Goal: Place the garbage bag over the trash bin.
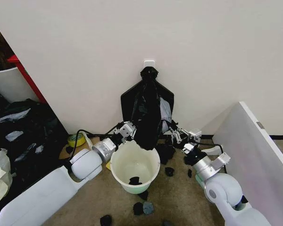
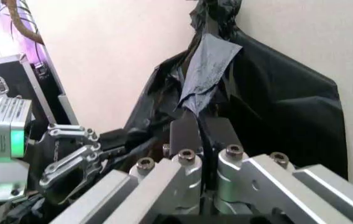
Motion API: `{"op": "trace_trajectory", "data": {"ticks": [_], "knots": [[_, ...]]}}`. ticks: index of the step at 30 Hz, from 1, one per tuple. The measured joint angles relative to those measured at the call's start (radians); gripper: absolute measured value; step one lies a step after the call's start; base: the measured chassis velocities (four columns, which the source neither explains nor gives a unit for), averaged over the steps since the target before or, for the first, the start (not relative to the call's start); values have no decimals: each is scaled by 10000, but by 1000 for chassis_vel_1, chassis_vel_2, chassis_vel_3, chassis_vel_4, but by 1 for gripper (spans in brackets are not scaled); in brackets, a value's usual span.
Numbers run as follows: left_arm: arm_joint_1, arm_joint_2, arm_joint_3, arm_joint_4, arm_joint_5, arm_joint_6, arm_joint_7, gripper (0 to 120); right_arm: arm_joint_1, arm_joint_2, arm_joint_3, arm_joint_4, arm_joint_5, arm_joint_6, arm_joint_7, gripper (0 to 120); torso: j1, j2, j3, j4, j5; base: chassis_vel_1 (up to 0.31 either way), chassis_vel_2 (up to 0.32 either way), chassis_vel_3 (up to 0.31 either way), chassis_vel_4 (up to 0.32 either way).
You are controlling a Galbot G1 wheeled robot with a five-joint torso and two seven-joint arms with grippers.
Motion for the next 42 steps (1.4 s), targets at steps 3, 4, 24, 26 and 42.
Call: {"op": "trace_trajectory", "data": {"ticks": [3, 4, 24, 26, 42], "knots": [[215, -154, -196, -176, -1070, -541, -329, 0, -117, 1, 1, 197, 56, -1, 106, 0, 0, 0, 0, 0, 0, 0, 0, 0, 0], [215, -154, -196, -176, -1070, -541, -329, 0, -117, 1, 1, 197, 56, -1, 106, 0, 0, 0, 0, 0, 0, 0, 0, 0, 0], [3756, -155, -2677, -3000, -3629, -1627, -1243, 0, -1346, 113, 21, 1820, 450, -278, 822, 0, -2, 0, -1, 1, -1, 0, 0, 0, 0], [4262, -166, -2714, -3312, -3565, -1635, -1234, 0, -1492, 126, 5, 1969, 414, -284, 837, 0, -2, 0, -1, 1, -1, 0, 0, 0, 0], [6146, -454, -2855, -4258, -2854, -1816, -1162, 0, -2342, 326, -248, 2570, 117, -268, 842, 0, 0, 1, 0, 0, -1, 0, 0, 0, 0]]}}
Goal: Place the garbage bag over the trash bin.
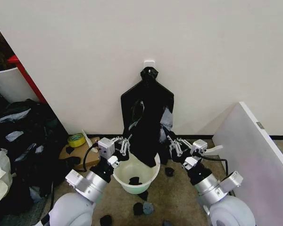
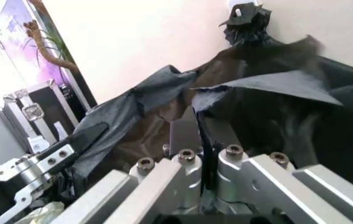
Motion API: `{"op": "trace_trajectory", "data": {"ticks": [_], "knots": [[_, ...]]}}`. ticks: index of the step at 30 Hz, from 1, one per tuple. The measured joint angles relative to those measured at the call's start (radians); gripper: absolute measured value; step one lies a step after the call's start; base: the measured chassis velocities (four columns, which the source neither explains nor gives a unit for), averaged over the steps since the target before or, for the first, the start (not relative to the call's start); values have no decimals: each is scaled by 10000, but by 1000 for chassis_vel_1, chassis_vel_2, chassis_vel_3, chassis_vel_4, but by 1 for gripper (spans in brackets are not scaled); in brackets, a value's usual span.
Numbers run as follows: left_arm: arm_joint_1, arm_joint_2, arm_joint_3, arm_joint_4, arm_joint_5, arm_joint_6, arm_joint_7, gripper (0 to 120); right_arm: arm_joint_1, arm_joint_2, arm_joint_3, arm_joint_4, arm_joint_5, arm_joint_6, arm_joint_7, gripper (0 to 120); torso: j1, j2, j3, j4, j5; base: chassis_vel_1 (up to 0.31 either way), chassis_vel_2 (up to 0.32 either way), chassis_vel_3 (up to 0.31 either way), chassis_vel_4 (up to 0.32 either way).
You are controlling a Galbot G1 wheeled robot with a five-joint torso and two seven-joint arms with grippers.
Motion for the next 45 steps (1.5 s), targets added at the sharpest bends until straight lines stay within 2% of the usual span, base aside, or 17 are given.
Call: {"op": "trace_trajectory", "data": {"ticks": [12, 18, 24, 34, 45], "knots": [[940, -195, -98, -821, -19, -37, -116, 0, -331, -2, -193, 400, 90, -77, 211, 0, 0, 0, 0, 1, 1, 0, 0, 0, 0], [1327, -202, -244, -1293, -232, 40, -174, 0, -467, -16, -280, 1160, 1052, -631, 859, 0, 0, 0, 0, 0, 1, 0, 0, 0, 0], [1749, -299, -688, -1304, -279, 75, -204, 0, -619, -168, -322, 1386, 1350, -813, 1071, 0, 0, 0, 1, 0, 0, 0, 0, 0, 0], [2171, -369, -1795, -1293, -465, 65, -411, 0, -506, 357, -1412, 1192, 1163, -986, 1249, 0, 0, 0, 0, 1, -1, 0, 0, 0, 0], [2509, -779, -1584, -1278, -107, -70, -399, 0, -610, 668, -1875, 1026, 1032, -1018, 1378, 0, 0, 0, 0, 0, 1, 0, 0, 0, 0]]}}
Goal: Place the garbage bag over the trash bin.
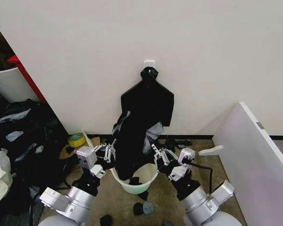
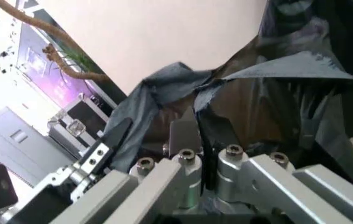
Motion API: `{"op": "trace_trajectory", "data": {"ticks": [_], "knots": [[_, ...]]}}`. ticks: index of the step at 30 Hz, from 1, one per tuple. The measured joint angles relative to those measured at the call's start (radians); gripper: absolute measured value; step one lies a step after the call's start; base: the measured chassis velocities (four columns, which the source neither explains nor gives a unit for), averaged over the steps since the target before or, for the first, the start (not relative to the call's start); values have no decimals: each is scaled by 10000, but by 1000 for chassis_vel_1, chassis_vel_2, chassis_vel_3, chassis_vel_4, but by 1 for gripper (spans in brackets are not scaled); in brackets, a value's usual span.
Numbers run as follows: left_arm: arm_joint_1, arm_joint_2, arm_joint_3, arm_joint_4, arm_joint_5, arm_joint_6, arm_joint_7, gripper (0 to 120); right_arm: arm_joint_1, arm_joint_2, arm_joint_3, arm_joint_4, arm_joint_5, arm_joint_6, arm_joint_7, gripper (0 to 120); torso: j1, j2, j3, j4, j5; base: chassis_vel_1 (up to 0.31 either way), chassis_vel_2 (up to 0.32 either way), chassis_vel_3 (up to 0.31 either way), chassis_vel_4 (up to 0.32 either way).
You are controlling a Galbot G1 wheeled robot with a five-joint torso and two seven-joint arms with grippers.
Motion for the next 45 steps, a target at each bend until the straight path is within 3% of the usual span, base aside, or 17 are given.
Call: {"op": "trace_trajectory", "data": {"ticks": [5, 11, 24, 45], "knots": [[-74, -246, 375, 114, 61, -66, -37, 0, -188, 54, -58, -470, -355, 238, -5, 0, 0, 0, -1, -1, 3, 0, 0, 0, 0], [-160, -779, 898, 1380, 467, -320, -207, 0, -245, 74, 106, -1591, -876, 761, 336, 0, 1, 0, 0, 0, -1, 0, 0, 0, 0], [-530, -1157, 920, 2999, 573, -563, -443, 0, -142, 279, -58, -2929, -1483, 962, 687, 0, 2, -2, 0, 0, 0, 0, 0, 0, 0], [1118, -1126, 349, 3442, 1281, -1203, -940, 0, -417, -54, -12, -3475, -3015, 575, 1093, 0, 1, -1, 0, 1, 0, 0, 0, 0, 0]]}}
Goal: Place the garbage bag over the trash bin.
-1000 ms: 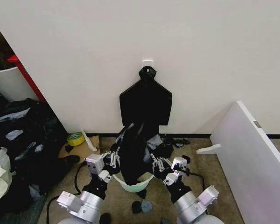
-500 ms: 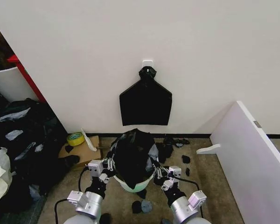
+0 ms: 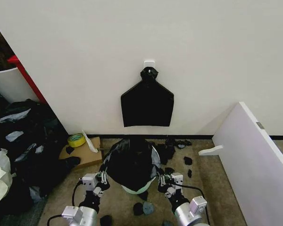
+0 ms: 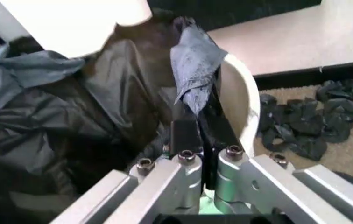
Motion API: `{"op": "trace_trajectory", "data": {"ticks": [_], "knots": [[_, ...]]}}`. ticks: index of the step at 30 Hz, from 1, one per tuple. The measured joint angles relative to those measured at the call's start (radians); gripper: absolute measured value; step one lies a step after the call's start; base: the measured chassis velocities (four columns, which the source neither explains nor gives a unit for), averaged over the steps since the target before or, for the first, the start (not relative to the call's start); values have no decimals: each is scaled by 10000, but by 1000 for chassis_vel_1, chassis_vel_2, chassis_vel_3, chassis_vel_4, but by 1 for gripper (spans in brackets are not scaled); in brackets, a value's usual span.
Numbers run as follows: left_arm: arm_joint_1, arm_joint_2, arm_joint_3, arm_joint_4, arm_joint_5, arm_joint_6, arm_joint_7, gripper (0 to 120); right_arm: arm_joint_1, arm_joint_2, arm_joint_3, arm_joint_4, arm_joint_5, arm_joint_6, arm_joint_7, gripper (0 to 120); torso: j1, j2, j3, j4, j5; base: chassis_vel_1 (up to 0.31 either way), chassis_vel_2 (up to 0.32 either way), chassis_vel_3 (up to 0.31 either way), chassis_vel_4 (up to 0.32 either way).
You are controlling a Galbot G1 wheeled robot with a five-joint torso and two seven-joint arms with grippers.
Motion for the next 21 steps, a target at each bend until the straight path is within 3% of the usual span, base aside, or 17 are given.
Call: {"op": "trace_trajectory", "data": {"ticks": [21], "knots": [[820, 154, -262, 776, 117, -492, -135, 0, -71, -51, -114, -493, -826, -596, 413, 0, -1, 0, 0, 0, 0, 0, 0, 0, 0]]}}
